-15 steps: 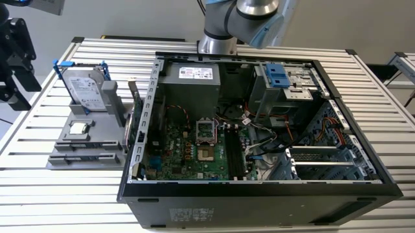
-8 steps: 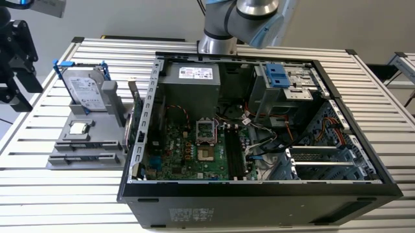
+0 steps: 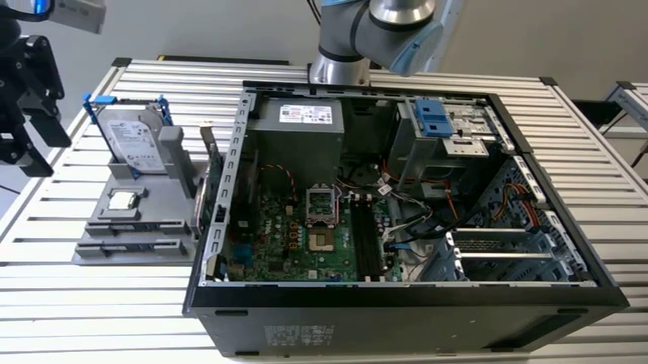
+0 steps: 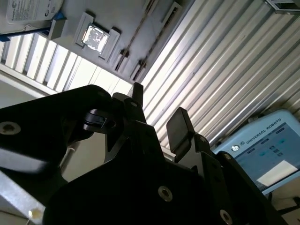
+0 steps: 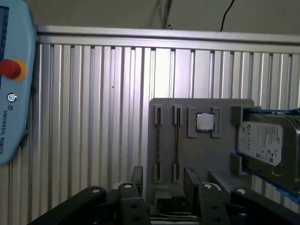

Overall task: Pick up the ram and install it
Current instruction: 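Pick up the ram and move it above insertion slot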

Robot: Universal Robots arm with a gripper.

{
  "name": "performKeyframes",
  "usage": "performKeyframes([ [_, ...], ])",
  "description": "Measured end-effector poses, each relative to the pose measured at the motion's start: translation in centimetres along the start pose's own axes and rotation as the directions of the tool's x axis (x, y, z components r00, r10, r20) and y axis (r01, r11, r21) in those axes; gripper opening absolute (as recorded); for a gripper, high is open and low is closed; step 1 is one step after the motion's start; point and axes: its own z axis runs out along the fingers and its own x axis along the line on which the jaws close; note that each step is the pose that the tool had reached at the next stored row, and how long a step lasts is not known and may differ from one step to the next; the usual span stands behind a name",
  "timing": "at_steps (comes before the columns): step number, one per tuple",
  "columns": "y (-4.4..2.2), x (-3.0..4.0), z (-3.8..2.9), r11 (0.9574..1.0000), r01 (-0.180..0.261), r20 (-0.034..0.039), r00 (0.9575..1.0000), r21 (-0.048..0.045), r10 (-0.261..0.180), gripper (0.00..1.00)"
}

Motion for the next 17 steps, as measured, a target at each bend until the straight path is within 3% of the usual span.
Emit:
performKeyframes([
  [10,-0.24,-0.01,0.4,0.9999,-0.004,-0.0001,1.0,0.0151,0.004,1.0],
  [17,-0.32,0.0,0.68,0.9998,0.001,-0.003,1.0,0.0184,-0.001,1.0],
])
